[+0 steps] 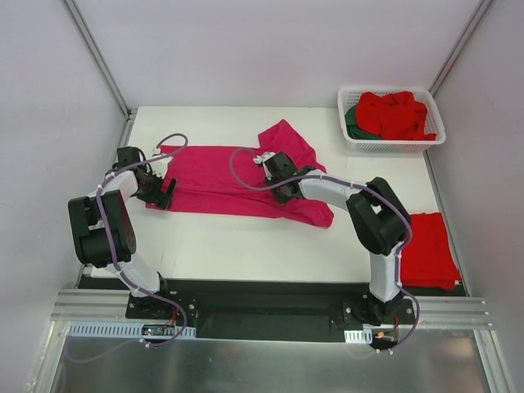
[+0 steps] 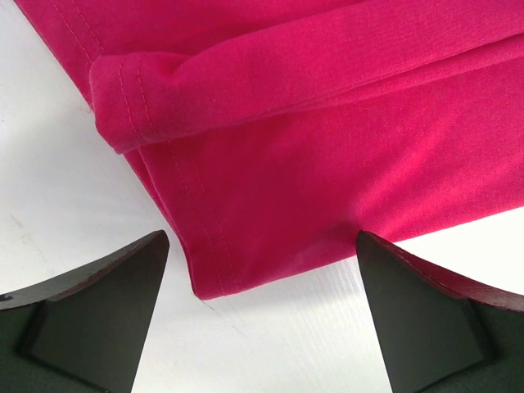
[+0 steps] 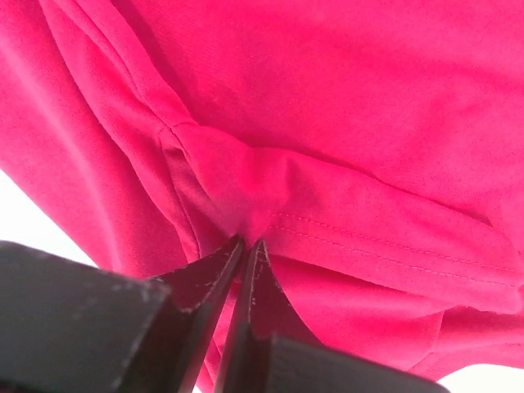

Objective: Fold and stack the t-shirts

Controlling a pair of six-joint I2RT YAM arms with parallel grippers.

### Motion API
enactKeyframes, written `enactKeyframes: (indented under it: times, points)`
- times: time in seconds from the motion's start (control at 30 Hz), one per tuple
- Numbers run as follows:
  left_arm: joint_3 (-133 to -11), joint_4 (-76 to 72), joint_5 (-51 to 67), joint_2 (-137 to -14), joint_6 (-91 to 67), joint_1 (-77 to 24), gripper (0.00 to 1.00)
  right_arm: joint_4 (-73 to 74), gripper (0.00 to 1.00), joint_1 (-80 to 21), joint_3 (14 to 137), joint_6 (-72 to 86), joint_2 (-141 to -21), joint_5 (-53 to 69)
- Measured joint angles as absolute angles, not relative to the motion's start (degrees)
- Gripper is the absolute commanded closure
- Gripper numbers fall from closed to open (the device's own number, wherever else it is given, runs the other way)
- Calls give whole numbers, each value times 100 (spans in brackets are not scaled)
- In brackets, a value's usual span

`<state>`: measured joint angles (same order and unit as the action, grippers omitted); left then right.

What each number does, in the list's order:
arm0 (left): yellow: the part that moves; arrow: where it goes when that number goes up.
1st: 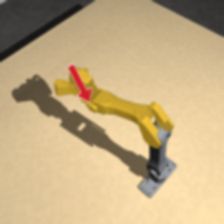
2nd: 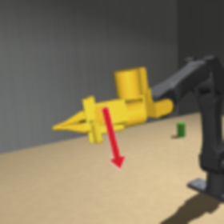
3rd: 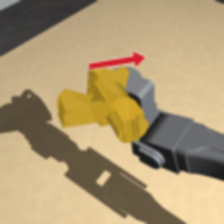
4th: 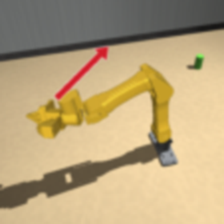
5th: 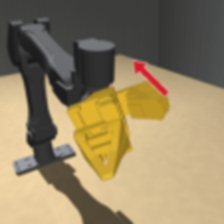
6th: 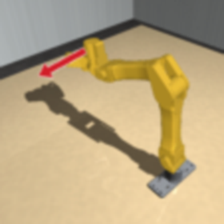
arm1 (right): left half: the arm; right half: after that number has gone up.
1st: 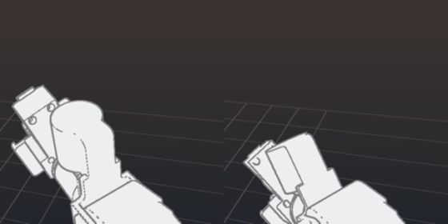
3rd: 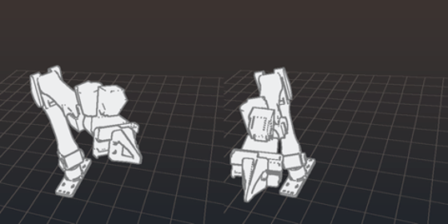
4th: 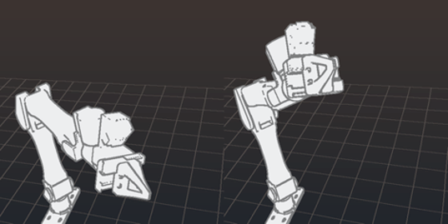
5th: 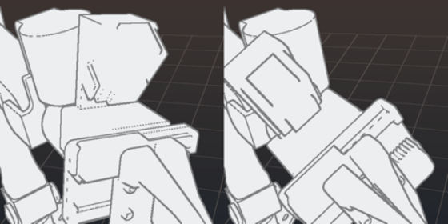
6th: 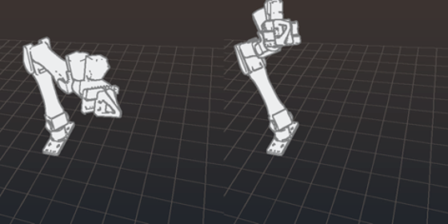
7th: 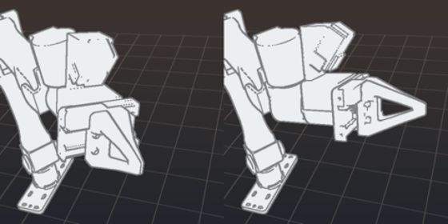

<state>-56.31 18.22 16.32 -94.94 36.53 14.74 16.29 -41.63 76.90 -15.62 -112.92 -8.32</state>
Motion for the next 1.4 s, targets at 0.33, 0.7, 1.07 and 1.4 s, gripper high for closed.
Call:
enactKeyframes:
  times: [0.33, 0.7, 1.07, 1.4]
  points:
    - [-5629, 1822, 1632, -9494, 3636, 1474, 1, 1704, 99, -4252, 7780, -1575, -11290, -989]
    - [-5581, 1817, 1632, -9494, 3640, 1474, 1, 1756, 99, -4670, 8068, -1811, -11091, -1525]
    - [-5437, 1800, 1625, -9435, 3662, 1474, 1, 1721, 97, -4930, 8315, -2143, -11098, -2335]
    - [-5245, 1776, 1625, -9273, 3673, 1474, 1, 1258, 94, -5013, 8318, -2482, -11325, -2893]
